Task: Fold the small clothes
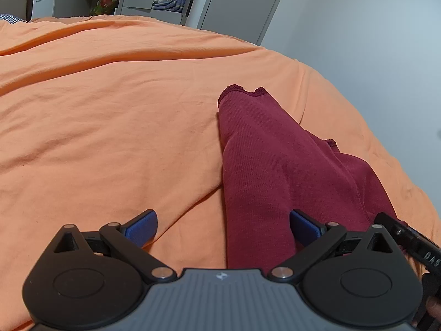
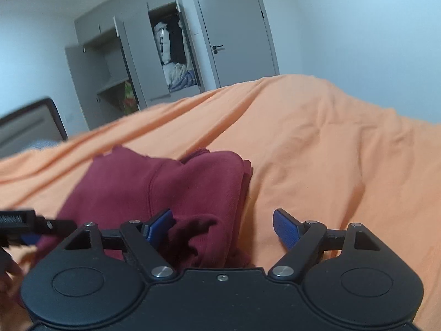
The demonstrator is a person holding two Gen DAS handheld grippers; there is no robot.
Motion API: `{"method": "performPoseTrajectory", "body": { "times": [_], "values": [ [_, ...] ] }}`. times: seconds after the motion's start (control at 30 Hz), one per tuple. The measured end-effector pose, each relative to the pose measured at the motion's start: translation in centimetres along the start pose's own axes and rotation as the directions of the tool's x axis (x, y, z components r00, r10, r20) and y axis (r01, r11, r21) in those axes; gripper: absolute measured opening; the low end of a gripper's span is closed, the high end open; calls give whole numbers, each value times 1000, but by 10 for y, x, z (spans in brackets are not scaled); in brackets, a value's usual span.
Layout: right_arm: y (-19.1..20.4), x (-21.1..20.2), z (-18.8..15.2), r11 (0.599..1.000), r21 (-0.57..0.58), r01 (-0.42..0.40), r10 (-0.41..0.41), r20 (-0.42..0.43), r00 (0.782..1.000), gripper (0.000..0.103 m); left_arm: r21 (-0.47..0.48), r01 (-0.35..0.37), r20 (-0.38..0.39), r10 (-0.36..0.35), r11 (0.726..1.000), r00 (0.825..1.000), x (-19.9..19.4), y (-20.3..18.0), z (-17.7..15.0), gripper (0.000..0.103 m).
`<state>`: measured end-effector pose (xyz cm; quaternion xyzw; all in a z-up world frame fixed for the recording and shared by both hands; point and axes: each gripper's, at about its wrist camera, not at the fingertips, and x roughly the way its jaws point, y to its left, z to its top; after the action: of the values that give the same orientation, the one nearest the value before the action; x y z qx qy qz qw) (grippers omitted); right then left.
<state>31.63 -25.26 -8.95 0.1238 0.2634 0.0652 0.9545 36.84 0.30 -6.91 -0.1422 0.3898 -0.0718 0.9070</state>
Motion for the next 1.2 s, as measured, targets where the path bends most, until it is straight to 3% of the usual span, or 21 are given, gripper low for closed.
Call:
{"method": "performPoseTrajectory", "body": {
  "times": [0.23,0.3,0.37,0.4,0.6,0.7,0.87,0.97,1.07,1.2],
  "values": [
    [-2,18,24,990,80,-115,115,-1,993,76,-5,-3,-4,3,1000,1000,1,-1,1,103],
    [-9,29,29,984,121,-127,131,-25,991,61,-4,-4,-5,4,1000,1000,0,-2,1,103],
    [-12,39,34,985,135,-109,116,-48,992,12,-6,-2,-6,2,1000,1000,-1,-2,2,103],
    [-12,42,37,988,123,-97,104,-54,993,7,-8,-2,-6,2,1000,1000,-2,-3,2,103],
    [-2,40,51,996,-21,-89,89,9,996,7,-7,10,8,-10,1000,1000,-9,-6,3,102],
    [-8,54,43,998,-22,-64,63,-39,997,10,-15,12,3,-12,1000,1000,-7,-7,2,102],
    [-25,42,25,998,49,-39,42,-51,998,48,-11,15,-3,-15,1000,1000,-8,-5,1,102],
    [-27,22,19,999,31,-29,31,-45,999,65,-19,19,-6,-19,1000,1000,-7,-3,2,102],
    [-27,4,8,1000,14,-17,17,-62,998,77,-15,19,-4,-19,1000,1000,-7,-3,1,102],
    [-25,-11,-8,999,-37,17,-19,-44,999,84,-15,26,-9,-26,1000,1000,-5,-1,1,102]
  ]
}}
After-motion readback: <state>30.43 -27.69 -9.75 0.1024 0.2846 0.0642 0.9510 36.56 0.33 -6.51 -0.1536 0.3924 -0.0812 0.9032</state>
